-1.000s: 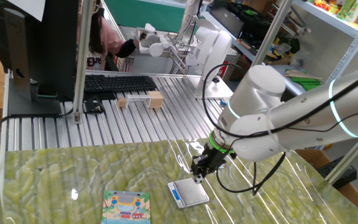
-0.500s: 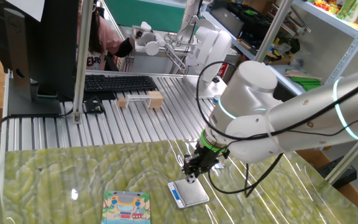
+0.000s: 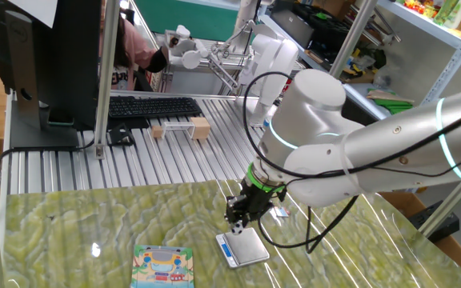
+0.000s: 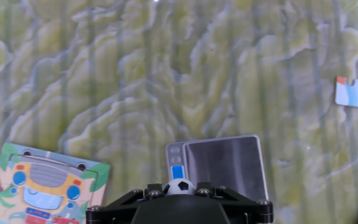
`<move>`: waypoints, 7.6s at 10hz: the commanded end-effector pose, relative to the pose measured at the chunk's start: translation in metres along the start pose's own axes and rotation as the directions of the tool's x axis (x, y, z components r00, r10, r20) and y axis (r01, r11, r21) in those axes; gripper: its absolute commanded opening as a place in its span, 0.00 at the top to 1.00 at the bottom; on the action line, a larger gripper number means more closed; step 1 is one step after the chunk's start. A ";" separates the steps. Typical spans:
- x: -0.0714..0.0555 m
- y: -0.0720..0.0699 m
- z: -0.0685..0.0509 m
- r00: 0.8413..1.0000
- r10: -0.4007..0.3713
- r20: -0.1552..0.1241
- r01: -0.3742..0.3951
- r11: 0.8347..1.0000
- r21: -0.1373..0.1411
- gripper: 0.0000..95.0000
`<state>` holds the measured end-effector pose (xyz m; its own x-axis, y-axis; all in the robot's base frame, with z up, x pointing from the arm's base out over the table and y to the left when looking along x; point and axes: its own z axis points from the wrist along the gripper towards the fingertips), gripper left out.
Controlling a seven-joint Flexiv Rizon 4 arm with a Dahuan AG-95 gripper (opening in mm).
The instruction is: Remove the object from the scale
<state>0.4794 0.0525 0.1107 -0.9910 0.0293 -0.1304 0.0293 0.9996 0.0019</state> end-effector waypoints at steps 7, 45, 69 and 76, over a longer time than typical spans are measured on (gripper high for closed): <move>0.010 0.024 0.011 1.000 0.020 -0.001 -0.020 1.000 -0.003 1.00; 0.016 0.039 0.042 0.982 0.143 -0.126 -0.141 0.990 0.029 1.00; 0.014 0.041 0.057 0.993 0.018 -0.121 -0.017 1.000 0.014 1.00; 0.012 0.043 0.072 0.993 0.021 -0.120 -0.019 1.000 0.015 1.00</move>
<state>0.4792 0.0956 0.0350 -0.9987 0.0502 -0.0102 0.0503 0.9987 -0.0110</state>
